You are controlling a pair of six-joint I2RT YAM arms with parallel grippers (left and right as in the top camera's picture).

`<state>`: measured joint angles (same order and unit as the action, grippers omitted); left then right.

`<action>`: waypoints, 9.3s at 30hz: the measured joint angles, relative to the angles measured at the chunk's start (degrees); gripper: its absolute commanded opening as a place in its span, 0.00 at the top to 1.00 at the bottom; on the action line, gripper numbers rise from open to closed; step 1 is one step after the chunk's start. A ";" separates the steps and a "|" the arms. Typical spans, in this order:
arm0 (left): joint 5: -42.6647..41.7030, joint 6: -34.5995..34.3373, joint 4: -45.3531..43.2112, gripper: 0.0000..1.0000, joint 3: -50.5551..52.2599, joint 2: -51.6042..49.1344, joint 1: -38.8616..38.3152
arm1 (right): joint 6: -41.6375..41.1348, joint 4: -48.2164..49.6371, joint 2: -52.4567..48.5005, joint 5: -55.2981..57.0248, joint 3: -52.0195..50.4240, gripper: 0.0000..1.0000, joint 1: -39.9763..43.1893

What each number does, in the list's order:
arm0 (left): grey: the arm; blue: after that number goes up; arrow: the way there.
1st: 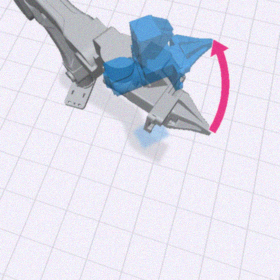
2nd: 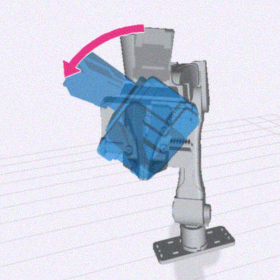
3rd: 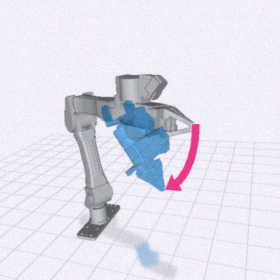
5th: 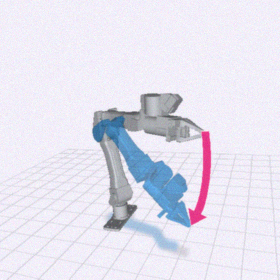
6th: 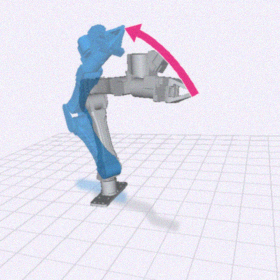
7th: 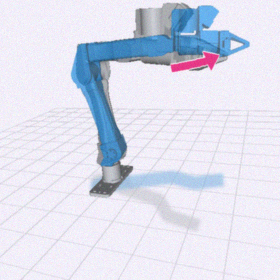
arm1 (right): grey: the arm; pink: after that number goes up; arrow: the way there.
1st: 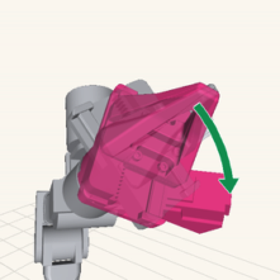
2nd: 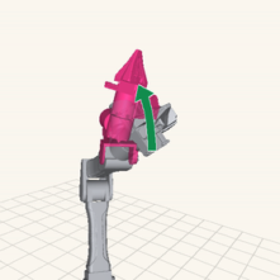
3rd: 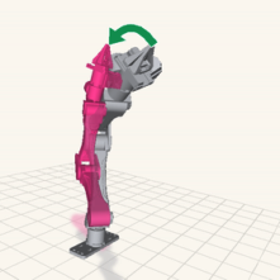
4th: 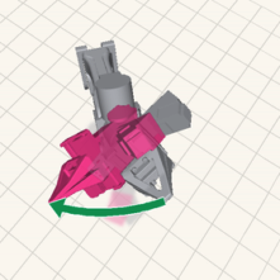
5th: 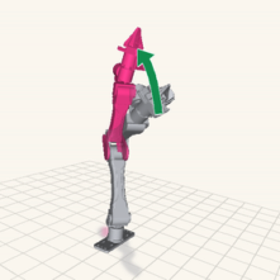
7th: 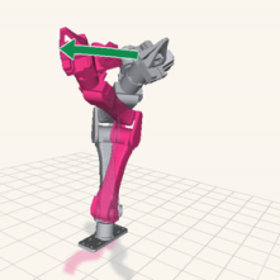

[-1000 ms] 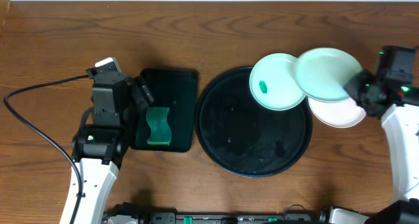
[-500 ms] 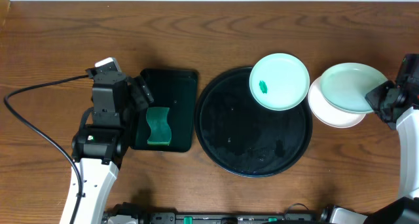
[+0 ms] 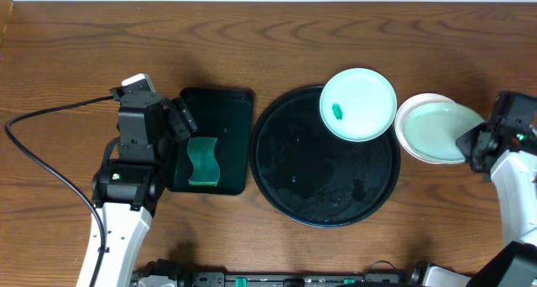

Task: Clean dirty plates on tray and stack at the side
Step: 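Lower the green plate onto the white plate and release it, then withdraw the right gripper from the stacked plates, then move the right gripper to the green-spotted white plate and grip its rim, then slide the plate with the right gripper toward the round tray's center, then hold the plate steady on the round tray with the right gripper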

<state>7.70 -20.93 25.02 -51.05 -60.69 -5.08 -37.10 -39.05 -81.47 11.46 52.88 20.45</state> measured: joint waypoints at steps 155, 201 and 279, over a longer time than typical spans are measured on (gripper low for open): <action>0.00 0.00 0.00 0.18 0.00 0.00 0.00 | 46.58 50.69 -15.23 -13.11 -7.89 0.53 -20.90; 0.00 0.02 0.02 0.18 0.00 0.00 0.00 | 20.70 18.18 10.62 -16.41 -7.63 0.99 -20.92; 0.02 0.00 0.00 0.18 0.00 0.00 0.00 | 14.19 23.89 -7.82 -14.01 -8.48 0.78 -30.38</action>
<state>7.73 -20.93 25.02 -51.05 -60.69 -5.08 -22.92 -15.16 -89.30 -2.55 44.40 -9.93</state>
